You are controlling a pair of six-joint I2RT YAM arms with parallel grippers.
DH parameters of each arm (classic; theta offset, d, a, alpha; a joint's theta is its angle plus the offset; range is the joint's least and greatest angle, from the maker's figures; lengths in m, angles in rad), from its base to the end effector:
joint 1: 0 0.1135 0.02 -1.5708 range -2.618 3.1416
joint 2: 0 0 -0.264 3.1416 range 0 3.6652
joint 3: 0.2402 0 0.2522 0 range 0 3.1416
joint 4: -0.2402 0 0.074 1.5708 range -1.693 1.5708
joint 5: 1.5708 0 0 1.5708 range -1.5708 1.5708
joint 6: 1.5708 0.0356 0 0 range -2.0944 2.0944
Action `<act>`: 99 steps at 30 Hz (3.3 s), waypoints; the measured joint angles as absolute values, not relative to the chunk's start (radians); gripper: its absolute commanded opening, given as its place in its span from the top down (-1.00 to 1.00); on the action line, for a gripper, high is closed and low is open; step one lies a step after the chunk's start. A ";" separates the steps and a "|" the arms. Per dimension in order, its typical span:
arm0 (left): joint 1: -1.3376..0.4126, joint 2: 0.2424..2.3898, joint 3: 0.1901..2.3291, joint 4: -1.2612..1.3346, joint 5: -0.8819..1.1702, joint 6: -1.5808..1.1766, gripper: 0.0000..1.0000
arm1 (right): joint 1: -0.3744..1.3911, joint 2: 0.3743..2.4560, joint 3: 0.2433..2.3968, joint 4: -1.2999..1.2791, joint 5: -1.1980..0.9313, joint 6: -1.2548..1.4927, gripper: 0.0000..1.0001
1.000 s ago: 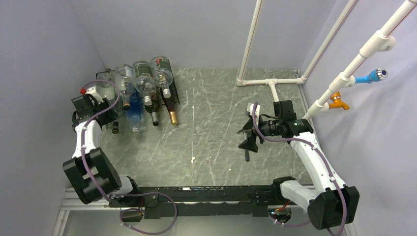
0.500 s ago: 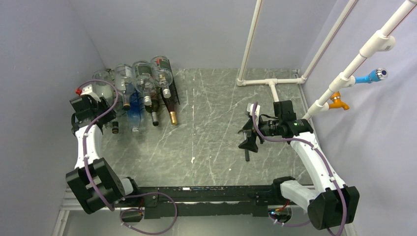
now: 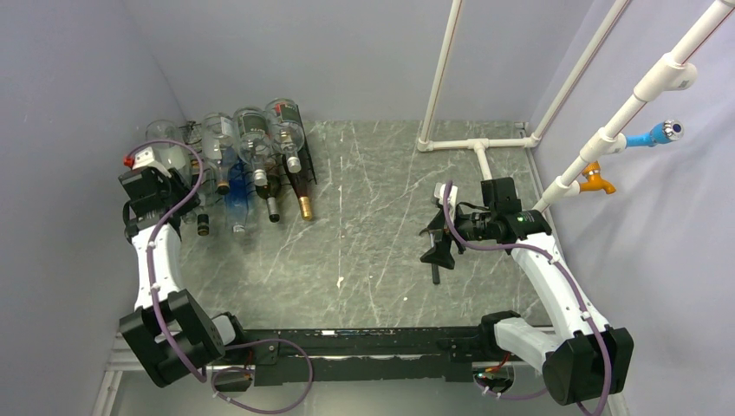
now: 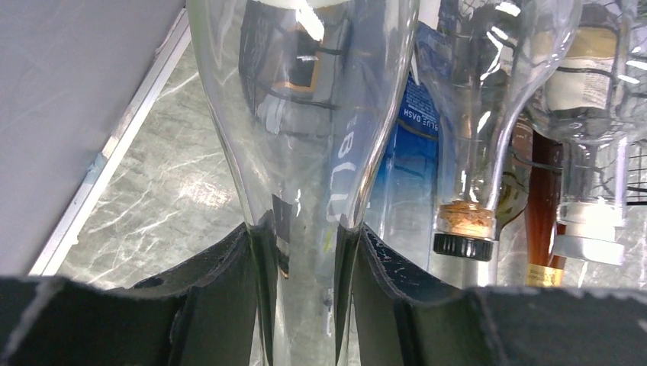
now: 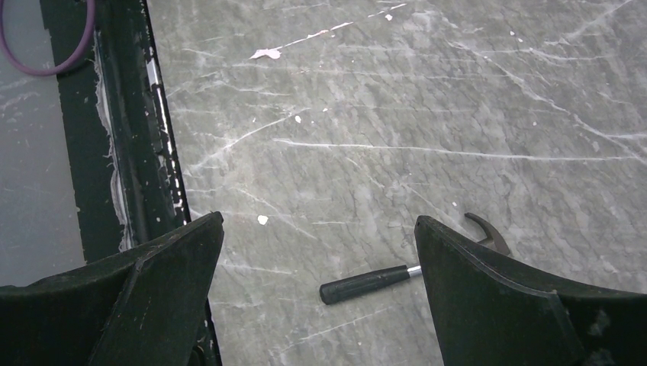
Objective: Take the wine bottle off the wine rack
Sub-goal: Pick up the wine bottle from the wine rack.
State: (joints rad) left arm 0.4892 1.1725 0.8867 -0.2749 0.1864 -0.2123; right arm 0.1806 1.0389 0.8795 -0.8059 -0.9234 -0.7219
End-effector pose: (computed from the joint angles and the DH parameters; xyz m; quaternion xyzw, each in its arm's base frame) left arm 0.2342 0.1172 0.2874 -0.2571 0.8338 -0.0142 0.4884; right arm 0.1836 0.0624 0.2829 -0.4922 0.7111 0.3384 0.3709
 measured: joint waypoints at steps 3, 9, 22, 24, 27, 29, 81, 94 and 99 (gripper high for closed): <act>0.489 1.161 0.887 -0.275 0.189 -0.228 1.00 | 0.181 1.039 0.879 -0.805 -0.923 -0.722 -1.00; 0.484 1.139 0.887 -0.275 0.213 -0.257 1.00 | 0.181 1.039 0.879 -0.804 -0.923 -0.722 -0.99; 0.447 1.115 0.896 -0.289 0.257 -0.311 1.00 | 0.184 1.039 0.876 -0.801 -0.921 -0.722 -0.99; 0.439 1.110 0.907 -0.305 0.265 -0.318 1.00 | 0.185 1.038 0.876 -0.801 -0.921 -0.722 -0.99; 0.425 1.103 0.928 -0.321 0.271 -0.331 1.00 | 0.185 1.037 0.876 -0.800 -0.921 -0.722 -0.99; 0.416 1.100 0.939 -0.324 0.276 -0.339 1.00 | 0.185 1.036 0.876 -0.800 -0.921 -0.722 -0.99; -0.171 1.164 0.994 -0.168 0.303 -0.653 1.00 | 0.197 1.032 0.874 -0.796 -0.921 -0.722 -0.99; -0.353 1.232 0.995 -0.105 0.350 -0.736 1.00 | 0.197 1.032 0.871 -0.791 -0.921 -0.731 -0.99; -0.401 1.257 0.988 -0.068 0.377 -0.774 1.00 | 0.197 1.032 0.871 -0.792 -0.921 -0.746 -0.99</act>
